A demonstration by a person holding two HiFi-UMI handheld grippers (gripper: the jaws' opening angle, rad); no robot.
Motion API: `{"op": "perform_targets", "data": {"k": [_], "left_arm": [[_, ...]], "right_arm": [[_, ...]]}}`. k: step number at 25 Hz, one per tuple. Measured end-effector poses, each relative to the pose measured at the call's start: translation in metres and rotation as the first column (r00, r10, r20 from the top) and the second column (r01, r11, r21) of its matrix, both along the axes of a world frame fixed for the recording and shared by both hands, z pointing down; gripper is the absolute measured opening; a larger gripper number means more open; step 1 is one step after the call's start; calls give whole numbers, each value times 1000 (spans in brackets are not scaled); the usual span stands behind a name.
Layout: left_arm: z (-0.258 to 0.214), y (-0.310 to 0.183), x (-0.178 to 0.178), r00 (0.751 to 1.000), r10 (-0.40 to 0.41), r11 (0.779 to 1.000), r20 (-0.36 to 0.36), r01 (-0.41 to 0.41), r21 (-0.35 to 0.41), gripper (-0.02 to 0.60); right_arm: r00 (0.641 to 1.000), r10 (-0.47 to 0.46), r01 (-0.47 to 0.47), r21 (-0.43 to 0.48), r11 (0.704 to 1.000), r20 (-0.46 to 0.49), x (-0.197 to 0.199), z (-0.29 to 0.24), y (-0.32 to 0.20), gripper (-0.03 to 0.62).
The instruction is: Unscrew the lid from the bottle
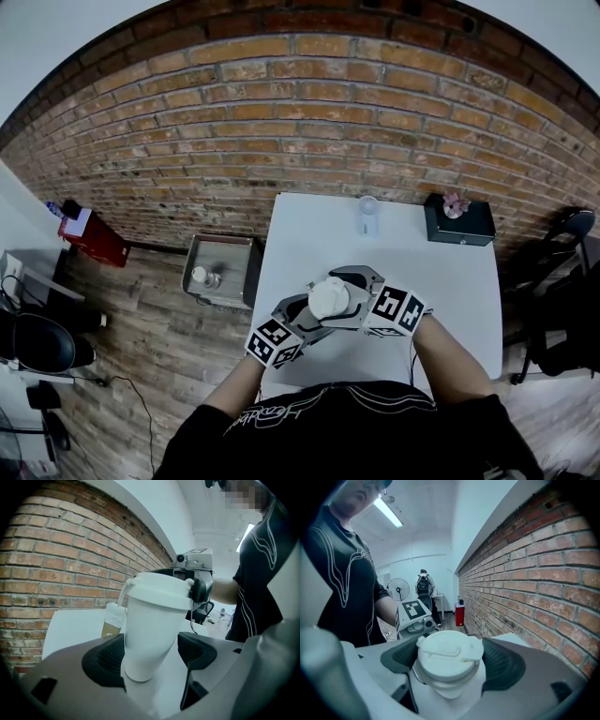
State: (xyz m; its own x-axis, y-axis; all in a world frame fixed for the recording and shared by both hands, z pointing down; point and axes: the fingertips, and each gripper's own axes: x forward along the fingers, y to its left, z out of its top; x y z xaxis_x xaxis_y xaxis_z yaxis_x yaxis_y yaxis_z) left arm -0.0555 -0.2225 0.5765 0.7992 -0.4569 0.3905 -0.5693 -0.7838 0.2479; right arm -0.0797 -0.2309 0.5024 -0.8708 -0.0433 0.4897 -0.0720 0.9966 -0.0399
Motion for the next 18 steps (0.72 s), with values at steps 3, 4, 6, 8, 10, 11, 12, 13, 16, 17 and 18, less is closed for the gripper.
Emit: {"op": "perform_targets", "data": {"k": [3,4,6,8,10,11,12,13,16,17,18], "left_arm": [[-4,0,-3,1000,3,1000,-12,-3,-11,371],[-5,0,-4,1000,3,1000,-13,-3,-9,371],[-9,1,-7,1000,3,1000,-21,-3,-6,371],[-13,1,-9,1000,4,1000,-29,-4,-3,370],[-18,1,-13,999,2,1000,-36,-2,4,371],[-21,2,-16,999,-3,1000,-42,3,8,371],[-25,2,-21,999,-11,1000,-52,11,12,371],[-28,3,-26,998,-22,1000,-63,23,15,371],[-40,8,-49,993,-68,997,-99,70,15,370],[-45,10,-58,990,-84,996,-114,86,13,370],[-51,11,-66,986,-101,995,-131,103,12,370]], "right_arm": [[1000,11,-11,6,1000,1,2,-2,-1,420],[1000,16,-16,7,1000,7,2,-4,-1,420],[999,29,-29,6,1000,23,1,-8,-1,420],[999,40,-41,7,999,36,1,-14,-2,420],[998,50,-51,13,999,46,2,-21,-2,420],[997,54,-55,20,998,50,2,-25,-3,420],[997,57,-59,29,998,55,2,-29,-3,420],[996,60,-62,39,997,60,2,-34,-3,420],[994,75,-80,62,995,85,5,-51,-1,420],[992,84,-91,70,993,95,7,-57,-1,420],[990,94,-103,79,992,105,9,-64,-1,420]]}}
